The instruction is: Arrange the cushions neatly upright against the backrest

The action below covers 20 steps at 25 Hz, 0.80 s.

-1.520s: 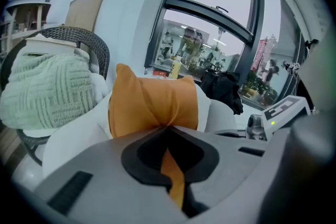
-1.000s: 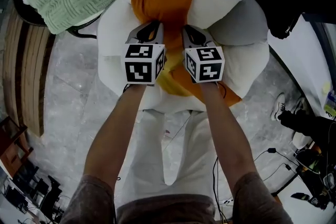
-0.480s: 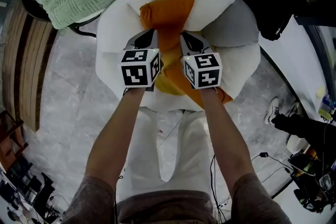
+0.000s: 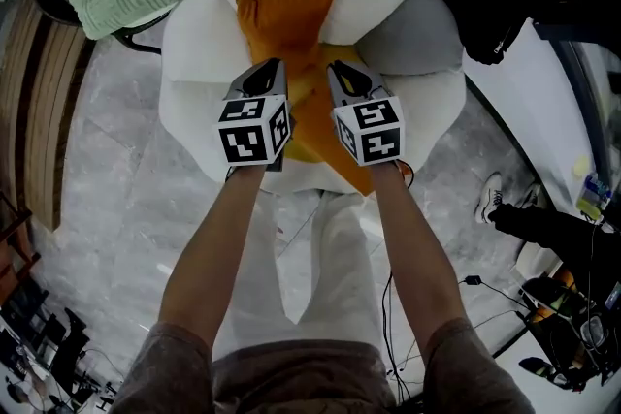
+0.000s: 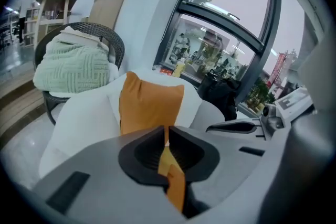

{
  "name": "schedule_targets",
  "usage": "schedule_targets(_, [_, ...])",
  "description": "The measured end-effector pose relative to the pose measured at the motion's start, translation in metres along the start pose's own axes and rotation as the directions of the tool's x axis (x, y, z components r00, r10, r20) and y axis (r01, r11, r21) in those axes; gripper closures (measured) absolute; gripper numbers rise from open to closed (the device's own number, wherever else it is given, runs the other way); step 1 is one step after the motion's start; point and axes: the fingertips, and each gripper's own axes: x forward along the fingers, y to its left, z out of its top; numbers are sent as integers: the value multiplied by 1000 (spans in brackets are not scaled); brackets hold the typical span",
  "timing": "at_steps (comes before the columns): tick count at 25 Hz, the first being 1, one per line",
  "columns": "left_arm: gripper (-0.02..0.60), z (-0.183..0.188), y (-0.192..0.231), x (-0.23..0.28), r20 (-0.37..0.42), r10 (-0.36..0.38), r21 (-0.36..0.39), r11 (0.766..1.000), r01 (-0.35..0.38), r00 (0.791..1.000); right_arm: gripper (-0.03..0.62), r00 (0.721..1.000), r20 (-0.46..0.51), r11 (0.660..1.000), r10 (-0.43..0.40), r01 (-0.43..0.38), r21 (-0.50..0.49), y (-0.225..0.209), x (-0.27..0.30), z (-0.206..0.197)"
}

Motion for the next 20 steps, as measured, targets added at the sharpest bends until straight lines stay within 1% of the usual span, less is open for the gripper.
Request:
schedule_targets(4, [498, -38, -9, 11, -32, -3, -57, 998, 2, 999, 566, 996, -87, 996, 29, -36, -76, 0, 0, -32])
schedule_targets(7, [476, -76, -15, 21, -69, -3, -102, 995, -5, 998, 566, 986, -156, 991, 52, -70, -110, 1, 1, -66])
schedule_targets(9, [469, -105, -19, 26, -99, -1, -127, 992, -12, 995, 549, 976, -205, 988, 70, -96, -121, 3, 3, -92])
schedule_targets(11, [466, -135, -22, 30, -130, 0, -148, 989, -19, 991, 512, 963, -252, 984, 91, -127, -129, 7, 5, -117])
schedule_targets(13, [463, -164, -24, 32, -163, 0, -165, 986, -28, 987, 497, 949, -296, 977, 109, -157, -146, 12, 6, -139])
schedule_targets(17, [458, -218, -21, 23, -223, -5, -199, 979, -40, 975, 487, 916, -375, 961, 140, -216, -170, 31, 5, -176])
schedule_targets(20, [454, -255, -25, 23, -256, -23, -241, 970, -41, 966, 485, 882, -445, 951, 152, -253, -178, 36, 3, -206])
